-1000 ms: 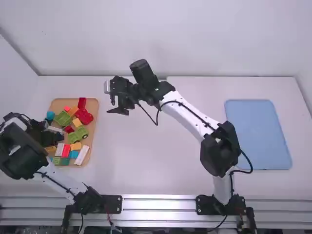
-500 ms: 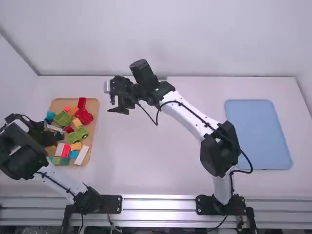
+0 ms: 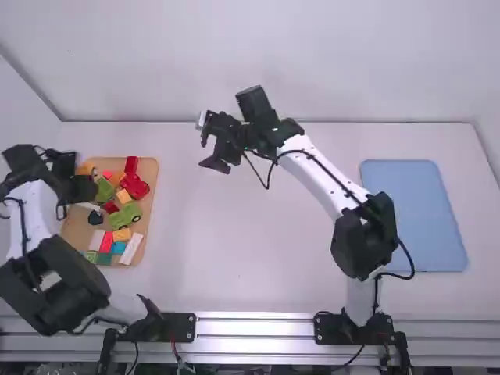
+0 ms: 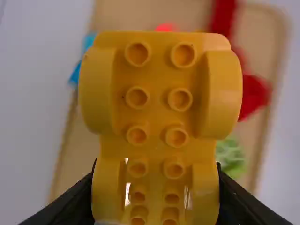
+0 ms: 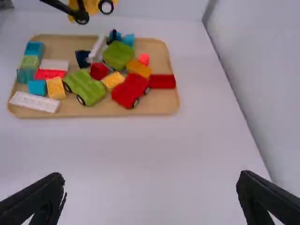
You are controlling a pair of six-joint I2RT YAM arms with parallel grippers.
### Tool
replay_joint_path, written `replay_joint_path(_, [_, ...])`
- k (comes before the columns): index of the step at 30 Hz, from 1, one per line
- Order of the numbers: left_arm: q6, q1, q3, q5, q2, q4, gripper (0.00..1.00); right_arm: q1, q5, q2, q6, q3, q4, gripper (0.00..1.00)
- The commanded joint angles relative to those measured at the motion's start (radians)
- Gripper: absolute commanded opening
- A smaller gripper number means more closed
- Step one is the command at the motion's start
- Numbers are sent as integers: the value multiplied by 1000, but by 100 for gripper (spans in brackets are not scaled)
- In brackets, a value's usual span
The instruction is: Assemble lego blocks to make yellow taxi
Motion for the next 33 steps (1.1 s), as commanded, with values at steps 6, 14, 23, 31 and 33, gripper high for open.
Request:
replay_joint_path(6, [142,-473,-35,29,-7,-40,10,-114,95,-111,106,32,-128,98])
replay_joint_path(14, [298,-855,-35,-43,129,8,6,-201,218,-374,212,-302,31,98])
replay_joint_path(23, [411,-1117,-35,-119,278,50,9,-271,214,-847,390,-908,551,98])
replay_joint_path(31, [452,-1249,-35,-188,394,130,22,-280,217,-1070,422,-1126,686,98])
replay_joint_path(33, [456,-1249,-35,-190,429,133,22,-277,217,-1085,422,-1132,678,98])
